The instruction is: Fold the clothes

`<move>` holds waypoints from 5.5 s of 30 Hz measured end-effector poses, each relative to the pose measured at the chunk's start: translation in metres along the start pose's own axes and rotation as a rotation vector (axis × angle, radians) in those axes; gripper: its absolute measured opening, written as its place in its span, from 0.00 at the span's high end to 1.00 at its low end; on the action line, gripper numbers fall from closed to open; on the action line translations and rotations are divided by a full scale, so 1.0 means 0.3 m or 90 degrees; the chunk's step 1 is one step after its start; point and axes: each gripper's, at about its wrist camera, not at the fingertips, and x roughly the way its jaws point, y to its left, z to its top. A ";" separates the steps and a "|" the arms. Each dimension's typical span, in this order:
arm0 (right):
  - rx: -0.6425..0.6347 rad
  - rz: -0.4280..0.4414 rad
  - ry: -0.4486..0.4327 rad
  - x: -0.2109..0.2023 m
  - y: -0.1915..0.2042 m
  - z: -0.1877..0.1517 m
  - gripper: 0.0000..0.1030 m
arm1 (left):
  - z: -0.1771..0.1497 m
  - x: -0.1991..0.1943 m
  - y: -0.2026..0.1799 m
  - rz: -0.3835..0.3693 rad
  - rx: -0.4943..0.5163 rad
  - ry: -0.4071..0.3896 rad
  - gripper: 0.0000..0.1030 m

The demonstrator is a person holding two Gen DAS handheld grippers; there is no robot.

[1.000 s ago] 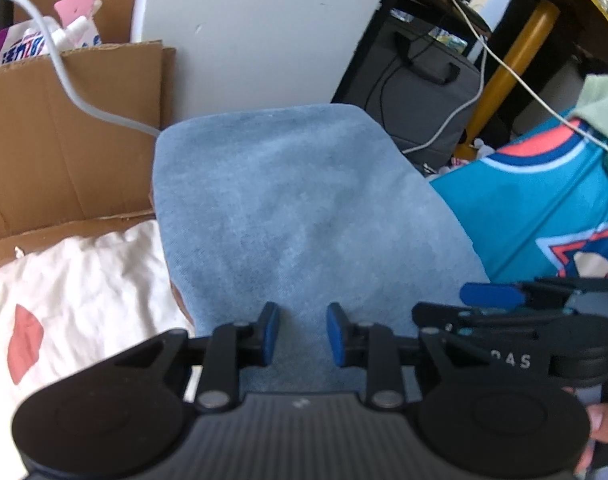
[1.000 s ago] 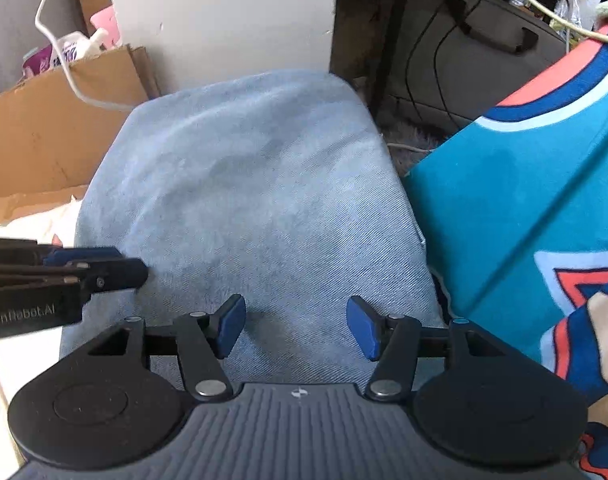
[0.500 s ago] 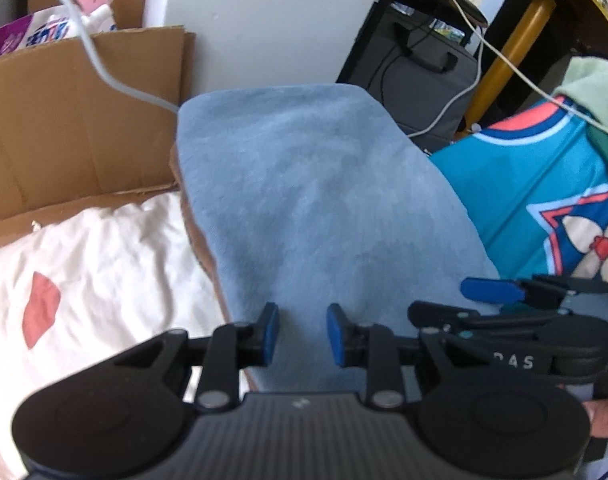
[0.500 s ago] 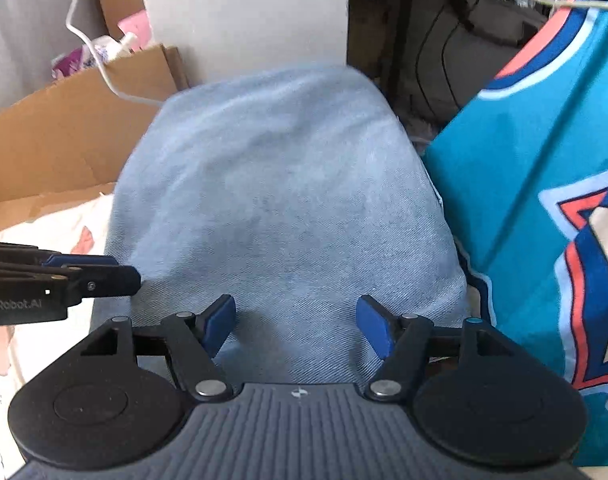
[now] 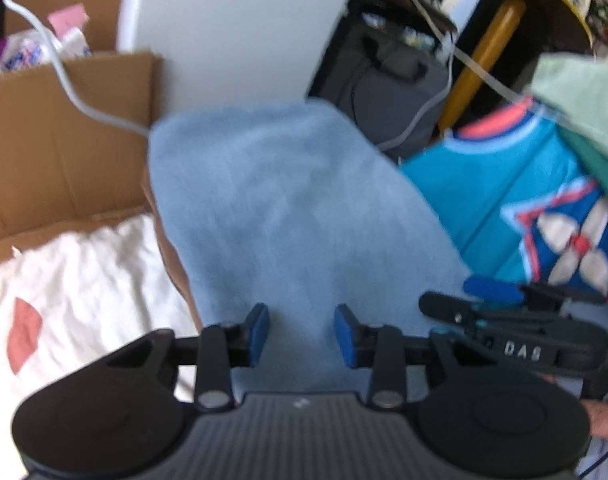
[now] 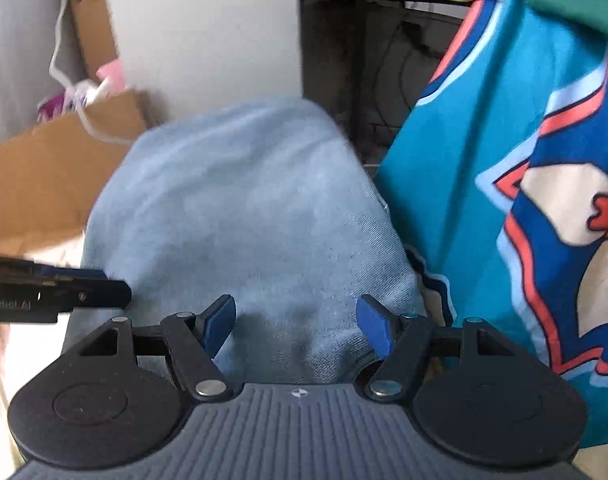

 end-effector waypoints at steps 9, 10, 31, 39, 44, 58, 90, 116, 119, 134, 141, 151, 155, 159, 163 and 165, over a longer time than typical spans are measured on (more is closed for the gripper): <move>-0.034 0.040 0.010 -0.026 0.031 -0.091 0.62 | -0.079 -0.031 -0.018 0.019 0.044 0.015 0.62; -0.049 0.035 0.008 -0.034 0.043 -0.101 0.66 | -0.083 -0.037 -0.018 0.020 0.046 0.018 0.62; 0.051 -0.036 -0.022 -0.006 -0.043 0.030 0.62 | 0.271 0.030 0.036 0.095 0.102 -0.040 0.61; 0.049 -0.045 0.006 0.034 -0.050 0.027 0.55 | 0.277 0.163 0.078 0.139 0.106 -0.027 0.38; 0.008 -0.016 -0.050 0.008 0.001 0.108 0.52 | 0.307 0.124 0.089 0.122 0.065 -0.033 0.63; 0.068 0.015 -0.098 0.240 -0.025 0.385 0.48 | 0.250 0.132 0.096 0.078 0.056 -0.055 0.93; 0.022 -0.034 0.008 0.227 0.111 0.251 0.54 | 0.095 0.023 0.016 0.044 0.049 -0.063 0.93; -0.044 0.013 0.050 -0.080 0.164 -0.062 0.55 | -0.140 -0.038 0.142 -0.136 -0.165 0.035 0.66; -0.036 0.023 0.079 -0.111 0.175 -0.069 0.55 | -0.138 -0.077 0.136 -0.104 -0.170 0.054 0.69; -0.016 0.082 0.143 -0.428 0.225 0.082 0.08 | 0.017 -0.476 -0.124 0.131 -0.006 0.085 0.21; -0.074 0.082 0.147 -0.642 0.322 0.204 0.05 | 0.080 -0.673 -0.150 0.207 -0.064 0.097 0.08; -0.069 0.089 0.077 -0.933 0.428 0.282 0.03 | 0.055 -0.988 -0.187 0.275 -0.119 0.026 0.01; -0.072 0.091 0.070 -0.998 0.451 0.258 0.03 | 0.036 -1.086 -0.209 0.293 -0.119 0.022 0.01; -0.073 0.107 0.067 -1.062 0.463 0.227 0.03 | 0.005 -1.170 -0.234 0.304 -0.122 0.004 0.00; -0.044 0.136 0.053 -1.095 0.465 0.195 0.02 | -0.045 -1.245 -0.255 0.309 -0.136 -0.004 0.00; -0.028 0.150 0.049 -1.094 0.468 0.179 0.00 | -0.072 -1.282 -0.264 0.315 -0.140 -0.010 0.00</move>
